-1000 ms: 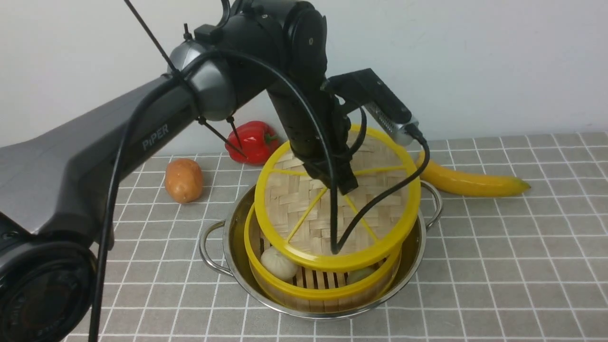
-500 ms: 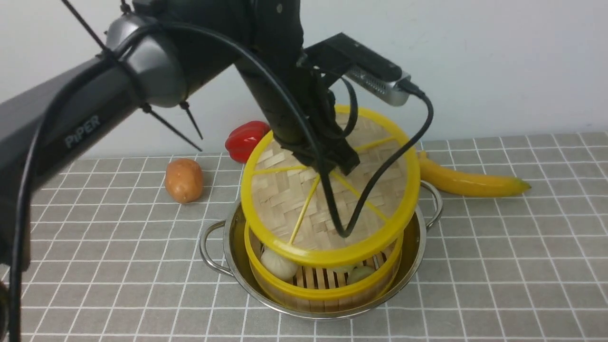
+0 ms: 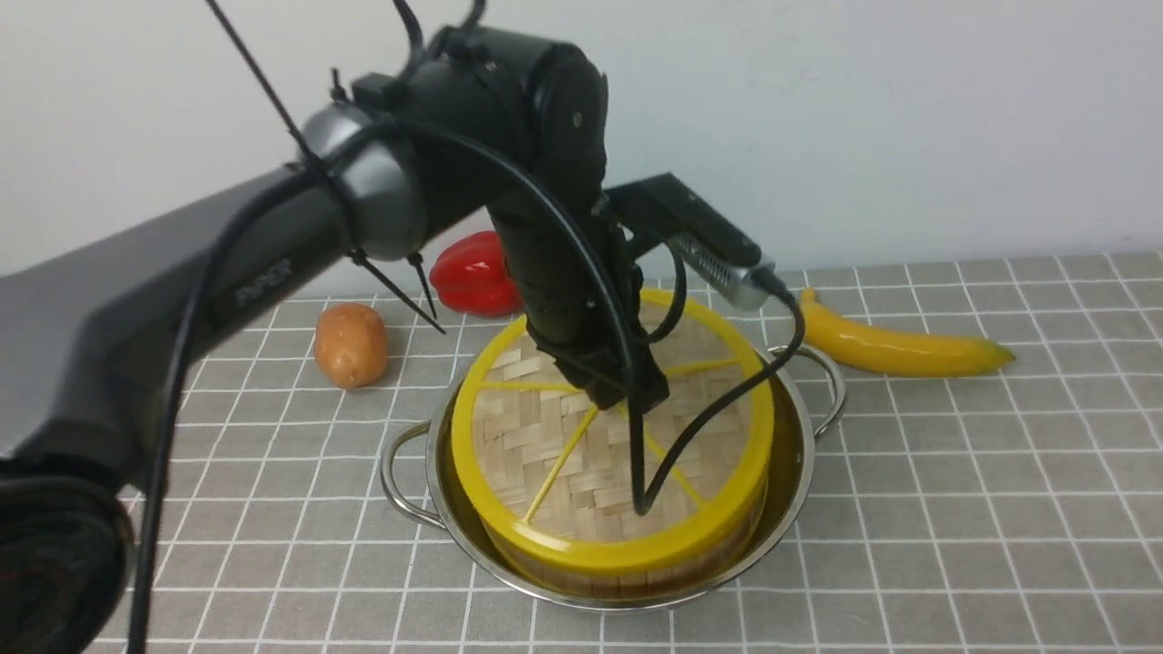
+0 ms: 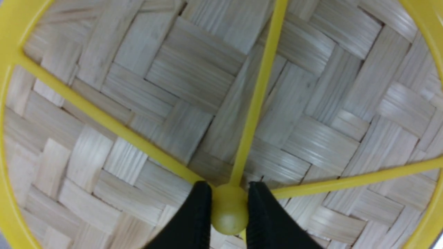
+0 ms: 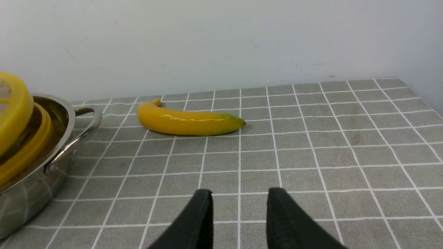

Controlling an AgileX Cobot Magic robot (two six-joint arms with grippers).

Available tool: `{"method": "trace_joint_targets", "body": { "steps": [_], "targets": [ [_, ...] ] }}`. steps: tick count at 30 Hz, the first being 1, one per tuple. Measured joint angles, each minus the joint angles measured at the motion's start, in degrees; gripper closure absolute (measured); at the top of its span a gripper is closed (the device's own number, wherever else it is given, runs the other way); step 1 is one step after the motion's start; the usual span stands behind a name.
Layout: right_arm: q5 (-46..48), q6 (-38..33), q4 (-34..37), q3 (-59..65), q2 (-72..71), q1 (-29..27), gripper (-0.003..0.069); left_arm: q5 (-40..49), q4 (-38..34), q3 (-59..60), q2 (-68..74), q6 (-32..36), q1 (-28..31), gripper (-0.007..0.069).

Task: Place the steamer in the pot on the grey tablecloth, and put the lid on the steamer.
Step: 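Place the yellow bamboo steamer lid onto the steamer in the pot with the left gripper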

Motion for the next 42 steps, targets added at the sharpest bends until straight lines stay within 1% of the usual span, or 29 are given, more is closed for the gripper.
{"method": "trace_joint_targets", "body": {
  "steps": [3,12,14,17,37,40,41,42],
  "targets": [
    [0.00,0.00,0.00,0.00,0.00,0.00,0.0419,0.00,0.00,0.00,0.16,0.84,0.00,0.0508],
    [0.00,0.00,0.00,0.00,0.00,0.00,0.0419,-0.27,-0.46,0.00,0.16,7.94,0.00,0.0508],
    [0.00,0.00,0.00,0.00,0.00,0.00,0.0419,-1.16,-0.77,0.00,0.16,10.45,0.00,0.0508],
    [0.00,0.00,0.00,0.00,0.00,0.00,0.0419,-2.49,-0.88,0.00,0.16,12.26,0.00,0.0508],
    [0.00,0.00,0.00,0.00,0.00,0.00,0.0419,-4.03,-1.04,-0.05,1.89,12.88,0.00,0.0507],
    [0.00,0.00,0.00,0.00,0.00,0.00,0.0419,-4.47,-1.04,-0.05,2.00,12.88,0.00,0.0480],
    [0.00,0.00,0.00,0.00,0.00,0.00,0.0419,-5.06,-1.09,-0.05,2.00,12.88,0.00,0.0457],
    [0.00,0.00,0.00,0.00,0.00,0.00,0.0419,-5.84,-1.09,-0.05,2.00,12.88,0.00,0.0419]
  ]
}}
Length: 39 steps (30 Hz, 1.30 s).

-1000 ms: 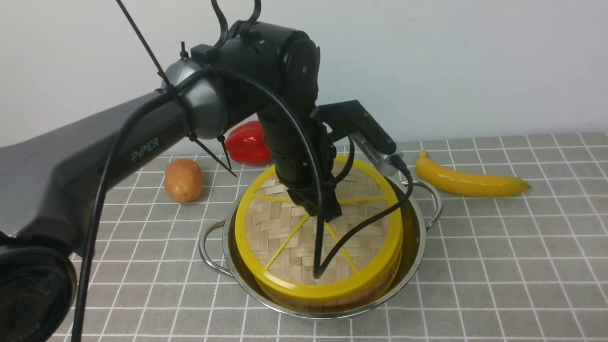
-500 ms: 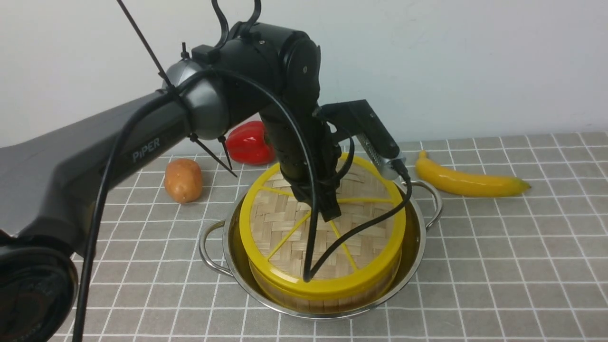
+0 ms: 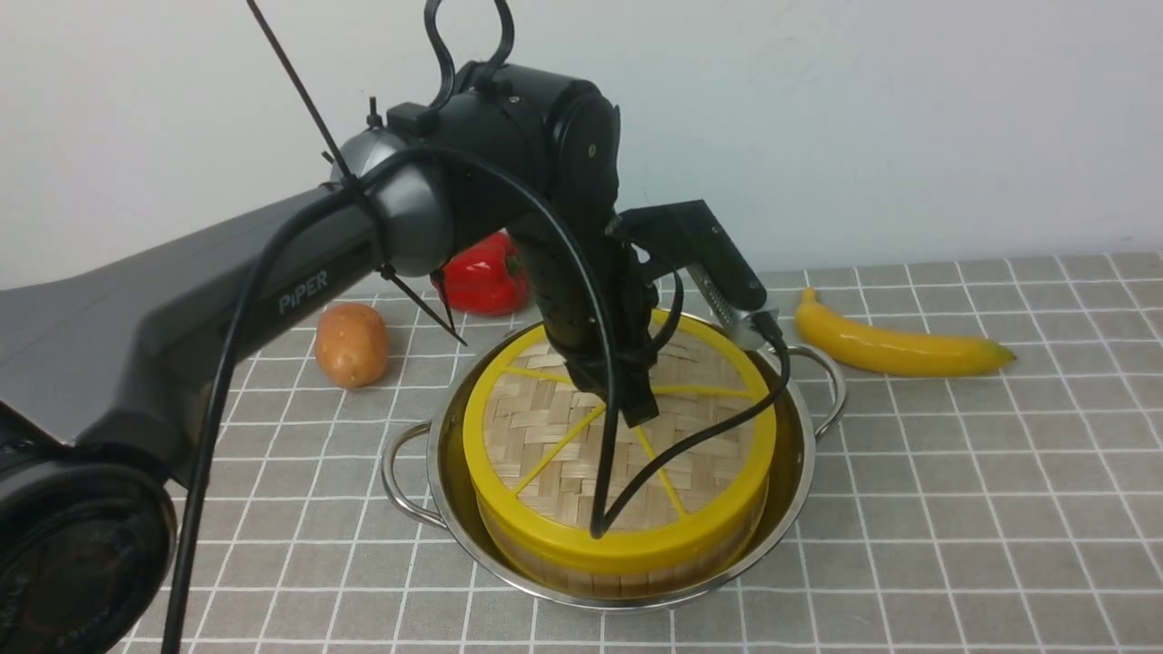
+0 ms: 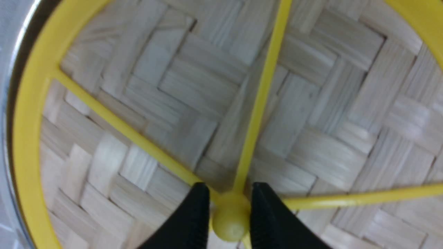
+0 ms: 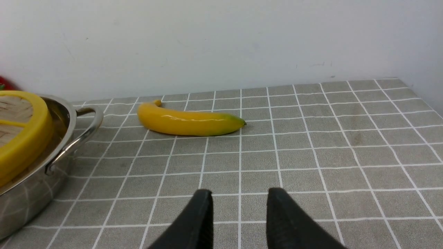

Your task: Place the steamer in the pot on the grey tablecloth, and put the lid on the steamer.

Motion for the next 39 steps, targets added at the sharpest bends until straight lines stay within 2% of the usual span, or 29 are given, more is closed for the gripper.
{"method": "trace_joint_targets", "body": {
  "steps": [4,6,7,8,9,11,14,18,19,20,24,35,39],
  "targets": [
    [0.00,0.00,0.00,0.00,0.00,0.00,0.0419,-0.27,0.00,0.00,0.00,0.00,0.00,0.0323],
    [0.00,0.00,0.00,0.00,0.00,0.00,0.0419,0.02,0.13,0.00,0.00,0.00,0.00,0.0236],
    [0.00,0.00,0.00,0.00,0.00,0.00,0.0419,0.04,0.13,0.00,0.00,0.00,0.00,0.0229],
    [0.00,0.00,0.00,0.00,0.00,0.00,0.0419,0.16,0.35,0.00,-0.32,-0.20,0.00,0.0176],
    [0.00,0.00,0.00,0.00,0.00,0.00,0.0419,0.16,0.43,0.00,-0.42,-0.40,0.00,0.0162],
    [0.00,0.00,0.00,0.00,0.00,0.00,0.0419,0.21,2.54,0.10,-2.51,-2.74,0.00,0.0092],
    [0.00,0.01,0.00,0.00,0.00,0.00,0.0419,0.28,6.24,0.10,-6.06,-7.27,0.11,0.0064],
    [0.00,0.01,0.00,0.00,0.00,0.00,0.0419,0.34,9.84,0.10,-12.94,-16.39,0.97,0.0071],
    [0.00,0.01,0.00,0.00,0.00,0.00,0.0419,0.34,10.67,0.03,-16.01,-21.83,1.43,0.0090],
    [0.00,0.01,0.00,0.00,0.00,0.00,0.0419,0.34,11.12,0.03,-17.16,-24.41,1.56,0.0097],
    [0.00,0.01,0.00,0.00,0.00,0.00,0.0419,0.34,11.69,0.03,-20.53,-29.69,1.58,0.0135],
    [-0.06,0.01,0.05,0.00,0.00,0.00,0.0419,-1.34,12.95,0.40,-22.41,-31.08,1.58,0.0271],
    [-0.06,0.07,0.05,0.00,0.00,0.00,0.0419,-6.23,13.20,7.01,-29.53,-31.08,2.11,0.0320]
  ]
}}
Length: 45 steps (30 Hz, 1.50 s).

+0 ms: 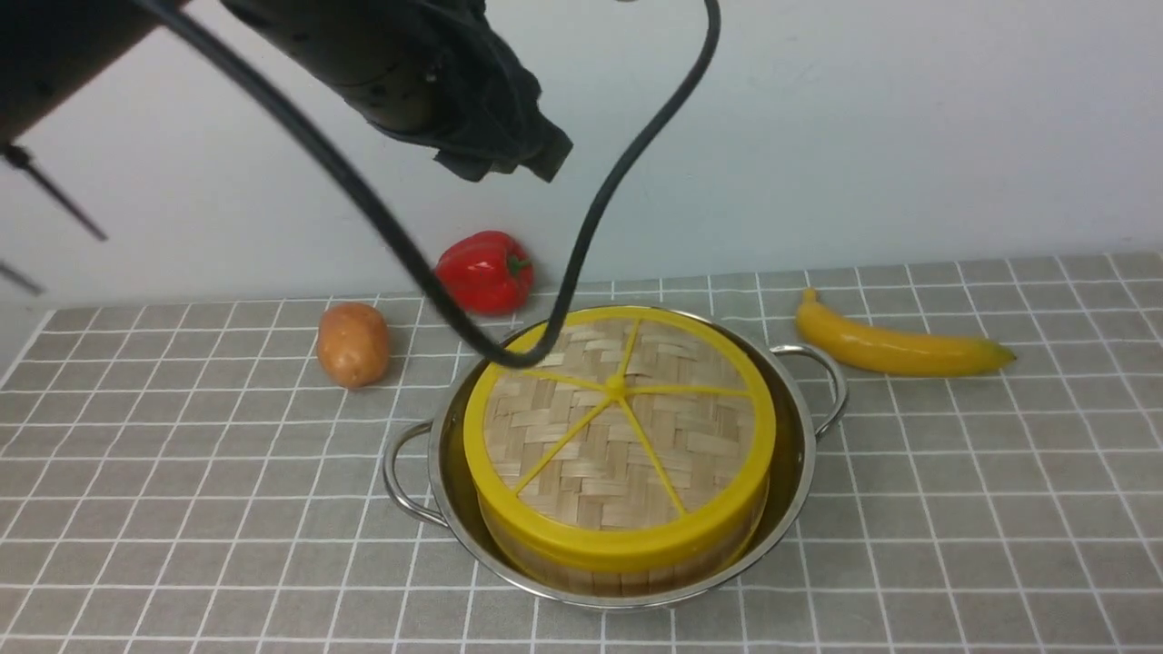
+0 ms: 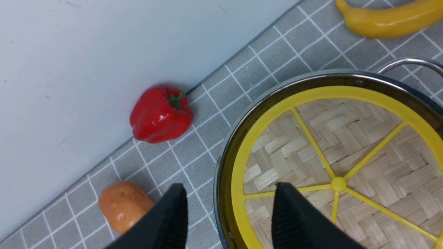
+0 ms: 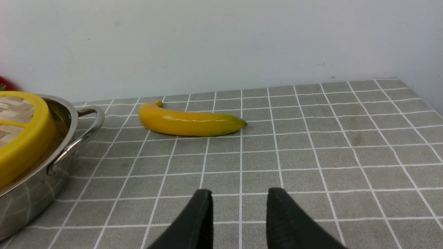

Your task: Place the steamer in the pot on the grey tablecloth, and put the lid on the steamer.

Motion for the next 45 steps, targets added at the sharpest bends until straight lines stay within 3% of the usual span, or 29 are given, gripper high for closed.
{"method": "trace_joint_targets", "body": {
  "steps": [3,6,7,10,14,15,20,25,45],
  "targets": [
    [0.00,0.00,0.00,0.00,0.00,0.00,0.0417,-7.30,-1.26,8.51,-9.27,-0.12,3.07,0.0351],
    [0.00,0.00,0.00,0.00,0.00,0.00,0.0417,-14.14,-3.74,16.54,-20.30,-0.68,10.41,0.0379],
    [0.00,0.00,0.00,0.00,0.00,0.00,0.0417,-20.38,-7.17,24.33,-27.31,-1.22,18.56,0.0399],
    [0.00,0.00,0.00,0.00,0.00,0.00,0.0417,-26.55,-12.11,36.64,-36.99,-1.48,31.35,0.0412],
    [0.00,0.00,0.06,0.00,0.00,0.00,0.0417,-30.92,-13.48,55.15,-49.62,-1.04,41.16,0.0414],
    [0.00,0.00,0.06,0.00,0.00,0.00,0.0417,-30.92,-13.48,55.15,-50.32,-1.04,41.39,0.0414],
    [0.00,0.00,0.17,0.00,0.00,0.00,0.0417,-38.10,-13.22,77.60,-69.07,-1.48,42.82,0.0414],
    [0.00,0.00,0.17,0.00,0.00,0.00,0.0416,-38.93,-13.22,87.34,-80.68,-1.48,42.82,0.0413],
    [-0.08,0.00,0.17,0.00,0.00,0.00,0.0416,-37.83,-12.11,97.14,-89.13,-1.48,42.82,0.0382]
  ]
}}
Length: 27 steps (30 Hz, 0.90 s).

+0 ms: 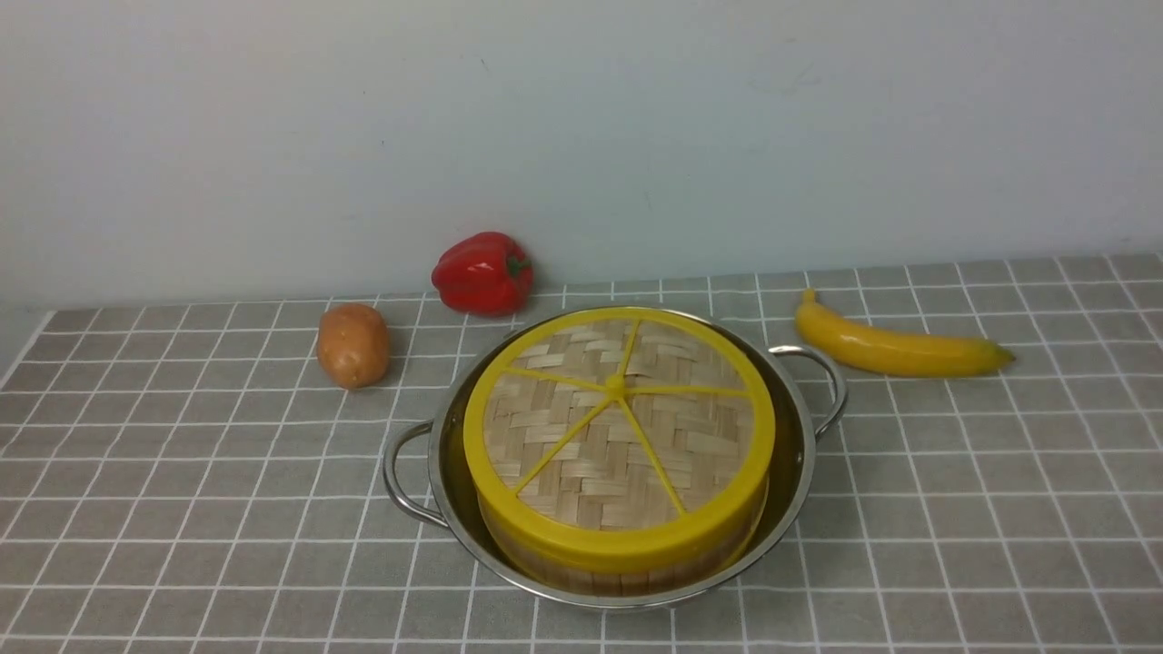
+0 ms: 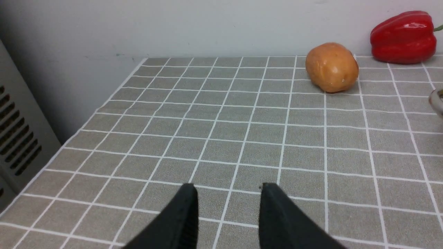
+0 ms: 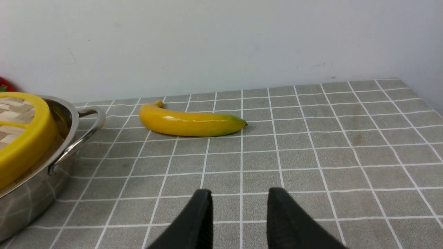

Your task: Place the steamer in the pot on the grey tablecloth, and put the lid on the steamer.

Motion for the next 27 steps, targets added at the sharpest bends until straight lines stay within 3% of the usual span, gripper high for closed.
{"method": "trace_joint_targets", "body": {
  "steps": [24,27],
  "targets": [
    [0.00,0.00,0.02,0.00,0.00,0.00,0.0416,0.00,0.00,0.00,-0.04,0.19,0.00,0.0382],
    [0.00,0.00,0.02,0.00,0.00,0.00,0.0416,0.00,0.00,0.00,-0.04,0.19,-2.00,0.0382]
  ]
}}
